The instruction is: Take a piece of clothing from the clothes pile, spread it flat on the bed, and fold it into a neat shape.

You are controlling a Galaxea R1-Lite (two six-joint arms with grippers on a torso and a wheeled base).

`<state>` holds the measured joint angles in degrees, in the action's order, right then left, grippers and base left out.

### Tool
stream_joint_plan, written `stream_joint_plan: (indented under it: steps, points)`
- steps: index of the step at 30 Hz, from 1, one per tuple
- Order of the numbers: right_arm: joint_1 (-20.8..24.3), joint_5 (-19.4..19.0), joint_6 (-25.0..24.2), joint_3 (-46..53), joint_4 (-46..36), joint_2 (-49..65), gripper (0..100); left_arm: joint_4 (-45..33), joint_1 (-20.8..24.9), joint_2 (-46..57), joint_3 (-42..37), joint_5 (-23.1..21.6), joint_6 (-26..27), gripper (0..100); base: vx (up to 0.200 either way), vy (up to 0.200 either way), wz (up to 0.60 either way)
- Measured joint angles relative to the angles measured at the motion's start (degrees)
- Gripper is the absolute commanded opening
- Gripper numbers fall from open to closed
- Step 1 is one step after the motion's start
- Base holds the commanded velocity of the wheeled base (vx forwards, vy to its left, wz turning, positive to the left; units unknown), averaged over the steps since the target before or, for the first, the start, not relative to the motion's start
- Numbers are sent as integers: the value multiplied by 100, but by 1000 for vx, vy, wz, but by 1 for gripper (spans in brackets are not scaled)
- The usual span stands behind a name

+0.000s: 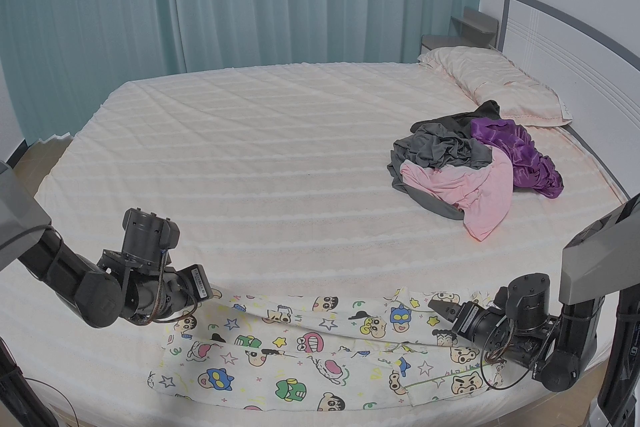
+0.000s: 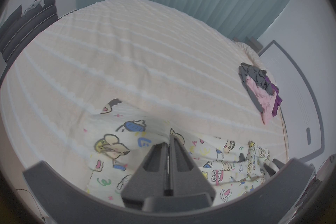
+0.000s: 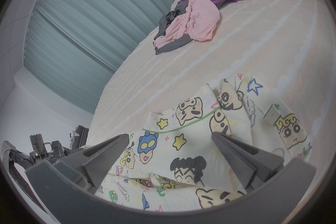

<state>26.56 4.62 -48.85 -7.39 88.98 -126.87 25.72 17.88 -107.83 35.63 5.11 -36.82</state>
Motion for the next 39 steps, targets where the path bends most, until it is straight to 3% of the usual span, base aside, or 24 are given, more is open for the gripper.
stream_joint_plan:
  steps: [5, 12, 23, 24, 35, 39]
  points:
    - [2, -2, -1, 6, 0, -22, 100, 325, -24, 13, -493, 1, 34, 0, 0, 0, 0]
    - [50, -6, -9, 34, 0, -39, 100, 1465, -91, -184, -1399, -11, 428, 0, 0, 0, 0]
    - [78, -6, -6, 69, -2, -80, 100, 1925, 243, -518, -1970, -33, 575, 0, 0, 0, 0]
    - [78, -6, -4, 69, 0, -85, 100, 1925, 282, -532, -2000, -33, 578, 100, 0, 0, 0]
    - [35, -6, 2, 124, 0, 21, 100, 1946, 297, -300, -2227, 11, 507, 100, 0, 0, 0]
    - [30, -6, 7, 150, 0, 79, 100, 1935, 162, 46, -2291, 15, 222, 100, 0, 0, 0]
